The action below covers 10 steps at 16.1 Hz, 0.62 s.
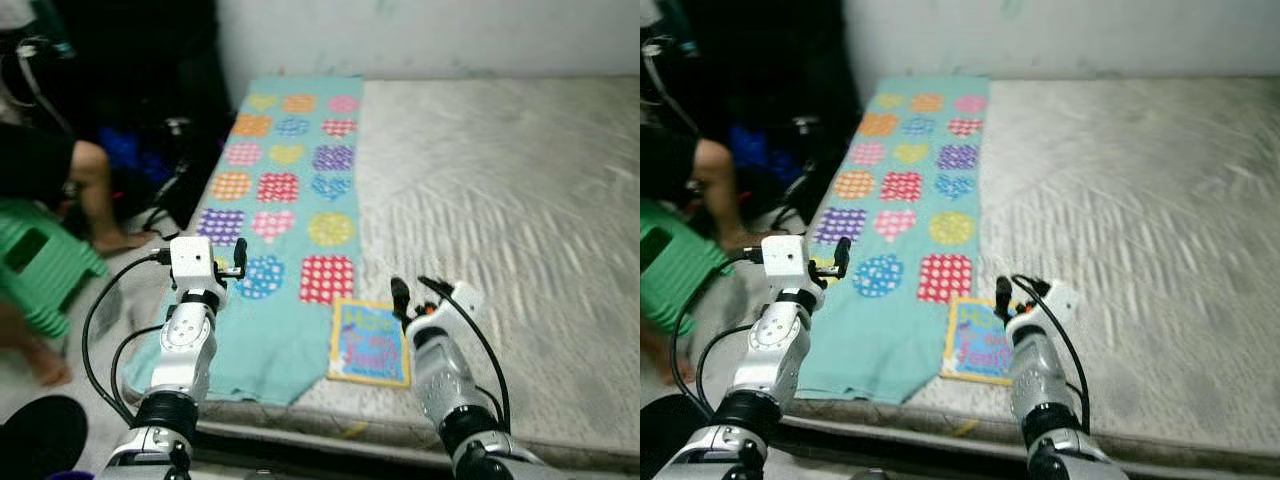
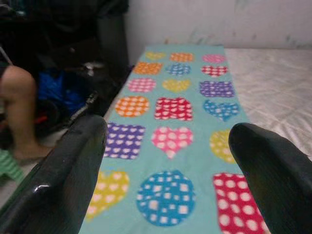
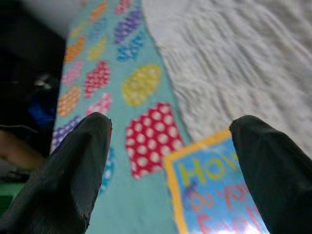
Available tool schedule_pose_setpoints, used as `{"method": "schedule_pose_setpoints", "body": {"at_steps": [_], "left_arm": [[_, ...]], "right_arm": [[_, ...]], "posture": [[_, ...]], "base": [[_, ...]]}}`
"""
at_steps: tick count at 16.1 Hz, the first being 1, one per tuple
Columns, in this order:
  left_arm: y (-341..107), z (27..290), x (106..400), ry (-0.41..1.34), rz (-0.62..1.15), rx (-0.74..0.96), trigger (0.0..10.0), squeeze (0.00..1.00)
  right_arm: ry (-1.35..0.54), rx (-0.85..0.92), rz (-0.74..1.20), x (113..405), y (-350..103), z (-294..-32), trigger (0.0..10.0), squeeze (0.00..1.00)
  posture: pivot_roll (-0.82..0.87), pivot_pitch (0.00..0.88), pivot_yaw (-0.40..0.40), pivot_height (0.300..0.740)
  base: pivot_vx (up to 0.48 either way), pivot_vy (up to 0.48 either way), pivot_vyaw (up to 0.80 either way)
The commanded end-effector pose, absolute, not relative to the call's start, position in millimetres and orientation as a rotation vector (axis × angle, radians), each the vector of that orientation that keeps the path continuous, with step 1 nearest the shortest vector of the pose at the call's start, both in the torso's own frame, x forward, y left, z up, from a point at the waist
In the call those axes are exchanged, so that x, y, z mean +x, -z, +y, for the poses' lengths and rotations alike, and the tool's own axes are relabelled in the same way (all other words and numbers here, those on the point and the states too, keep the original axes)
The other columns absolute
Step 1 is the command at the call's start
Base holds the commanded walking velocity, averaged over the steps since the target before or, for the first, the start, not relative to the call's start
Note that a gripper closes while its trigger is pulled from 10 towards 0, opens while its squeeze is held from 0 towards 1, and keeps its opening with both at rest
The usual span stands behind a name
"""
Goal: Clean up the room
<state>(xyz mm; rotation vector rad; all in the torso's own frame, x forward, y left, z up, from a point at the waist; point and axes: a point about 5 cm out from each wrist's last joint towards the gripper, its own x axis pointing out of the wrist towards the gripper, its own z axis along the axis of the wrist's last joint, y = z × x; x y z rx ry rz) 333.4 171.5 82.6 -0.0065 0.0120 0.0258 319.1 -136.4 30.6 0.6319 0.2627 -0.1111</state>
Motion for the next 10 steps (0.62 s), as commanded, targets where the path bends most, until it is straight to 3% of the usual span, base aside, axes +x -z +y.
{"method": "schedule_pose_setpoints", "body": {"at_steps": [1,6,7,9,10], "left_arm": [[-77.1,179.0,330.7,-0.036,0.032,0.028,10.0,0.0],[-64.0,184.3,326.2,-0.015,0.108,-0.146,10.0,0.0],[-65.3,182.6,328.7,-0.016,0.112,-0.177,10.0,0.0],[-66.8,181.3,331.1,-0.013,0.111,-0.179,10.0,0.0],[-67.5,178.2,333.3,0.001,0.117,-0.189,10.0,0.0]], "right_arm": [[-0.29,0.358,-0.126,370.2,-142.0,-89.7,10.0,0.0],[-0.342,0.397,-0.158,362.7,-133.0,-97.4,10.0,0.0],[-0.166,0.068,-0.219,363.2,-133.8,-125.6,10.0,0.0],[-0.077,0.06,-0.262,363.4,-137.6,-138.4,10.0,0.0],[0.004,0.052,-0.388,359.2,-149.7,-150.1,10.0,0.0]], "posture": [[-0.05,0.0,0.085,0.74],[-0.04,0.0,0.091,0.74],[-0.04,0.0,0.104,0.74],[-0.05,0.0,0.116,0.74],[-0.06,0.0,0.129,0.74]], "base": [[0.0,0.0,0.0],[0.0,0.0,0.0],[0.0,0.0,0.0],[0.0,0.0,0.0],[0.0,0.0,0.0]]}}
